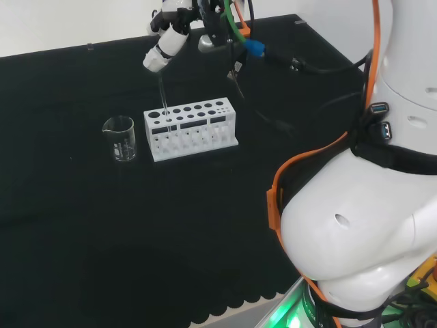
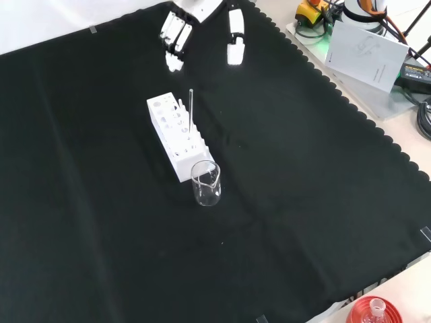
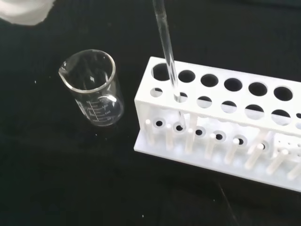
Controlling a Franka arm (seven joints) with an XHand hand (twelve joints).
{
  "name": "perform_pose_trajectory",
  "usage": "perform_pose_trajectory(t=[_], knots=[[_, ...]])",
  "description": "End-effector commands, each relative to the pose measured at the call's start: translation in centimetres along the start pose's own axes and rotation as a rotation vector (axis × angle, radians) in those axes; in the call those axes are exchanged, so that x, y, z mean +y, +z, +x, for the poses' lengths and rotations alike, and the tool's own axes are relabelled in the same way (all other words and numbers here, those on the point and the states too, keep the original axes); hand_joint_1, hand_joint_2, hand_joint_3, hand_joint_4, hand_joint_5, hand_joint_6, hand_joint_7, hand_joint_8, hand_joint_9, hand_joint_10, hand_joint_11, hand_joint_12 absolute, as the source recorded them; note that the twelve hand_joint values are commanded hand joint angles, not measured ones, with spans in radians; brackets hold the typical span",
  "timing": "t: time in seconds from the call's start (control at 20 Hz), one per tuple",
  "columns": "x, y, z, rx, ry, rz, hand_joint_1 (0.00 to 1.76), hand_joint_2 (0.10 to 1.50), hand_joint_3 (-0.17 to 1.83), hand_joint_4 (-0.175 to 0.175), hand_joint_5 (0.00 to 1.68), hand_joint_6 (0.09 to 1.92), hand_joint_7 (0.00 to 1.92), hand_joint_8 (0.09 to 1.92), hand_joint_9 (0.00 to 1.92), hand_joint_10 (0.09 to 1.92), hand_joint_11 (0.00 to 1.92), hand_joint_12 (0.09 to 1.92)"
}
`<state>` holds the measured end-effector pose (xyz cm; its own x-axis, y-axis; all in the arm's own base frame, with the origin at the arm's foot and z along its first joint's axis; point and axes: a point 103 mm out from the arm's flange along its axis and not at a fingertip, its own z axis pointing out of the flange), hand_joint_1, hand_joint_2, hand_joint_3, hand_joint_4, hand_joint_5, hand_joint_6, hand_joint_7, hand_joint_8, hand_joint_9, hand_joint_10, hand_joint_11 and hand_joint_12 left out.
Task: Take the glass rod from the white test tube rack.
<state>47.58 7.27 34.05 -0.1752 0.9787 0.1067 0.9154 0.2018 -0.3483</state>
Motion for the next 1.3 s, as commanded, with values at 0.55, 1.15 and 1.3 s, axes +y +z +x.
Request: perform_pose_trajectory(t=[0.55,1.15,1.3], knots=[[4.6,1.4,0.3,-0.027,-0.005,0.156,0.69,0.65,0.26,-0.04,0.41,0.09,0.28,0.81,0.47,0.89,0.45,1.37],[5.1,2.7,-0.7,0.019,-0.024,0.16,0.7,0.65,0.29,-0.066,0.47,0.1,0.4,0.8,0.62,0.82,0.61,1.31],[5.4,3.1,-0.7,0.018,-0.021,0.172,0.72,0.65,0.31,-0.074,0.48,0.12,0.45,0.8,0.68,0.79,0.67,1.28]])
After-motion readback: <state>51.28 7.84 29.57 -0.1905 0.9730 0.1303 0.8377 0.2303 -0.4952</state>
